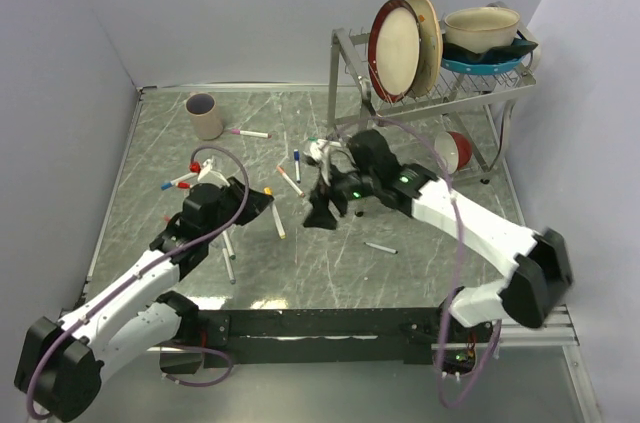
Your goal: Open the pen caps
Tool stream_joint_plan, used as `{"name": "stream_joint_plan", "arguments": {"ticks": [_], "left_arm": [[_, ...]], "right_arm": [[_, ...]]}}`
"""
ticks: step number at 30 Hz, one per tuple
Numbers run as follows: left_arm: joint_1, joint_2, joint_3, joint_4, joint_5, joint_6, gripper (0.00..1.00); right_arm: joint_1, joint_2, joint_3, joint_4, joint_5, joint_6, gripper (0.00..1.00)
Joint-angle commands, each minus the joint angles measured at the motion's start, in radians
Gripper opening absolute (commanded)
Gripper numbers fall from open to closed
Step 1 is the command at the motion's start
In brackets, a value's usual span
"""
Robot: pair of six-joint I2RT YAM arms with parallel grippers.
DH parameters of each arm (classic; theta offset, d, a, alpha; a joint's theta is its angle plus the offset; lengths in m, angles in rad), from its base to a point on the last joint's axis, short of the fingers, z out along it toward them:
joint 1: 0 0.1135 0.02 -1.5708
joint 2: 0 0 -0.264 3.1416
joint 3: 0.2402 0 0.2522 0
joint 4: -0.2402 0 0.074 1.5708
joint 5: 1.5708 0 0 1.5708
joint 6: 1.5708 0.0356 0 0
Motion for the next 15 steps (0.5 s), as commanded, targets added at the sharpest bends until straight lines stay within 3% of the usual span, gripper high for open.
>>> {"name": "stream_joint_plan", "arguments": {"ticks": [1, 6, 13, 15], "left_arm": [[-0.009, -0.057, -0.037, 0.253, 0.071, -0.046, 0.01], [-0.019, -0.048, -0.073, 0.323, 0.085, -0.079, 0.01], [-0.048, -0.025, -0.078, 0.367, 0.071, -0.096, 0.01], [-0.055, -0.025, -0.083, 0.379, 0.069, -0.102, 0.01]], "right_arm": [[0.007, 0.156, 0.060, 0.164, -0.108, 0.378, 0.76], [0.012, 0.216, 0.061, 0.261, 0.010, 0.646, 0.77], [0.026, 0.260, 0.017, 0.335, -0.019, 0.704, 0.74], [0.026, 0.279, 0.017, 0.341, -0.026, 0.706, 0.65]]}}
